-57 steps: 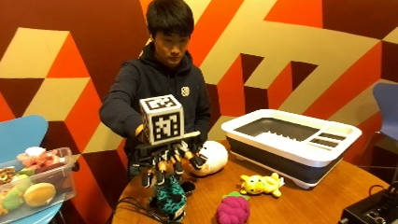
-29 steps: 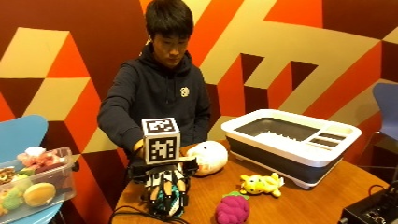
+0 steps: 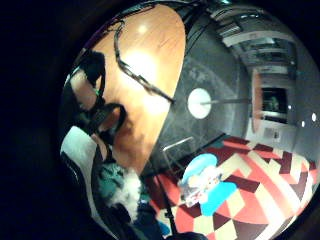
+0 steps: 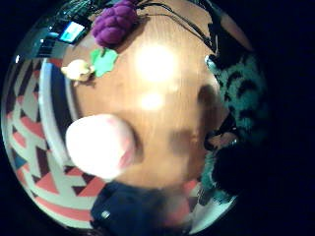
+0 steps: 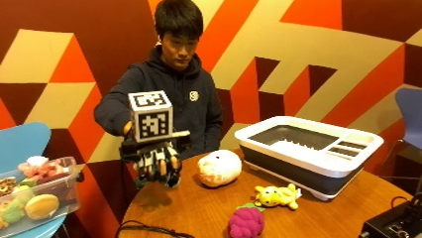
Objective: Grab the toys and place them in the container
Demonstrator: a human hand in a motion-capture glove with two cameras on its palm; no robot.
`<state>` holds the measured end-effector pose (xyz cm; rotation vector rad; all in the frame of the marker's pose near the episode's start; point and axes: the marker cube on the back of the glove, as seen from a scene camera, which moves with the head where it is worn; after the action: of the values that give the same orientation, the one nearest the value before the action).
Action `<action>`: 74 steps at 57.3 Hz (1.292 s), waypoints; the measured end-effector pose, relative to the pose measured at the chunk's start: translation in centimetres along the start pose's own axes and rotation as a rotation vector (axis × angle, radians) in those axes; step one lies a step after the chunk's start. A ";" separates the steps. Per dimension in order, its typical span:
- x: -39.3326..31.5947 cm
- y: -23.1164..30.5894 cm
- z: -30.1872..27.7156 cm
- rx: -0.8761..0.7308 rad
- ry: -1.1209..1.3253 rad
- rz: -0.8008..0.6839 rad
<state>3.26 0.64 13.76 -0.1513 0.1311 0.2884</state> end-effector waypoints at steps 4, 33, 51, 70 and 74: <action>0.8 1.5 -3.1 0.030 -0.028 -0.023; -9.3 8.7 -17.9 0.138 0.047 -0.239; -6.7 9.0 -15.6 0.115 0.147 -0.171; -4.2 14.3 -15.4 0.097 0.139 -0.199; -4.3 15.1 -15.2 0.102 0.142 -0.211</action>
<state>-6.82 11.24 -2.45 -0.0835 0.2683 0.0602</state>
